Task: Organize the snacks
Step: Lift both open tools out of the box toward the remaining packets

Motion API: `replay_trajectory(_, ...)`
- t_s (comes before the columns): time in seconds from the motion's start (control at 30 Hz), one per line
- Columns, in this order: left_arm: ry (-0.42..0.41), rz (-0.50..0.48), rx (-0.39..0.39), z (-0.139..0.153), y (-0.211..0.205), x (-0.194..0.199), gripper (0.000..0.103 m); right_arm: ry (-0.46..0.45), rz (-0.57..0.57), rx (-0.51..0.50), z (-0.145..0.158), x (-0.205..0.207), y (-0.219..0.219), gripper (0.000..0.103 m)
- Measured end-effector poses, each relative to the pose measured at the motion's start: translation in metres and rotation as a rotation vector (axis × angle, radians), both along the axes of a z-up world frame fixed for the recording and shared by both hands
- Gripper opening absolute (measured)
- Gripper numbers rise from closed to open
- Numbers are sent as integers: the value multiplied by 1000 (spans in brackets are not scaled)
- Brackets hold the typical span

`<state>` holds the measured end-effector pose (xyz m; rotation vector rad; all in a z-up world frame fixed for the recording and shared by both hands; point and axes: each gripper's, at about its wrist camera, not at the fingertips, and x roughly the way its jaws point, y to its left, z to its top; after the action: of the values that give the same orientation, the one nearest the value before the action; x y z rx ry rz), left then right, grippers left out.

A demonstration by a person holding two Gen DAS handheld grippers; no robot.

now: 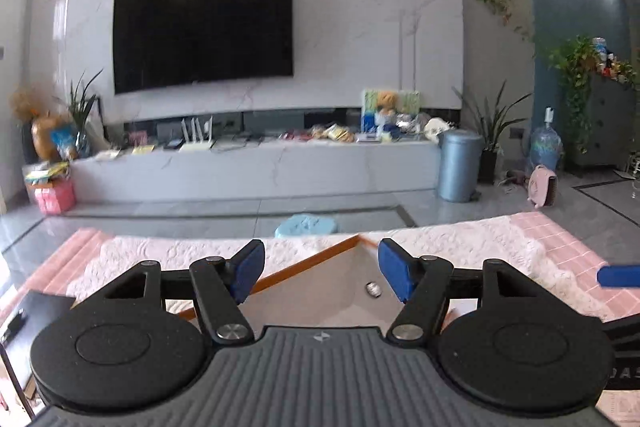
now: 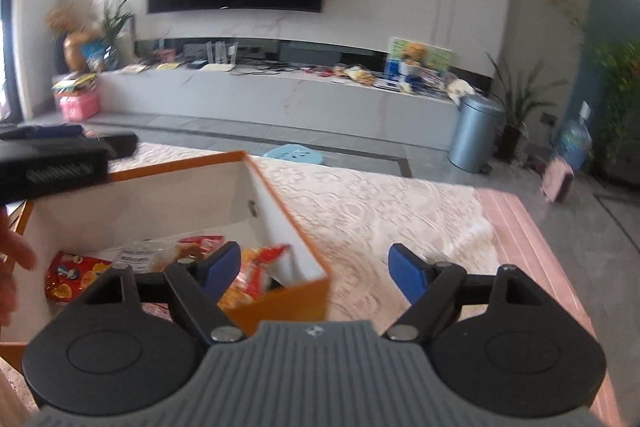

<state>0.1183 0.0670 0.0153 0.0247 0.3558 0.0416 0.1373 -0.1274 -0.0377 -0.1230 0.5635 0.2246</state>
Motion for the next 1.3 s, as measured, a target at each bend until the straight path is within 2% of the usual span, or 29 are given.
replay_trajectory(0.1, -2, -26, 43, 5, -20, -8, 82, 24, -57, 36, -6, -7, -27, 79)
replay_trajectory(0.2, 49, -87, 57, 4, -42, -12, 82, 55, -94, 66, -13, -14, -53, 79)
replay_trajectory(0.5, 137, -253, 77, -9, -104, -17, 77, 130, -154, 156, -30, -30, -107, 75)
replay_trajectory(0.6, 179, -291, 87, -17, -118, -15, 77, 137, -166, 144, -34, -33, -117, 75)
replay_trajectory(0.77, 235, -382, 60, -34, -138, -14, 77, 160, -181, 114, -40, -29, -135, 75)
replay_trajectory(0.97, 300, -457, 47, -58, -154, -6, 74, 240, -207, 116, -57, -18, -153, 74)
replay_trajectory(1.07, 341, -490, 29, -66, -158, -1, 73, 271, -202, 105, -67, -11, -156, 69)
replay_trajectory(1.13, 362, -494, 20, -72, -159, 2, 70, 301, -196, 109, -75, -5, -158, 62)
replay_trajectory(1.23, 385, -516, 2, -76, -159, 8, 64, 320, -177, 108, -79, 1, -155, 58)
replay_trajectory(1.3, 389, -523, 5, -76, -161, 12, 64, 326, -163, 99, -82, 7, -152, 56)
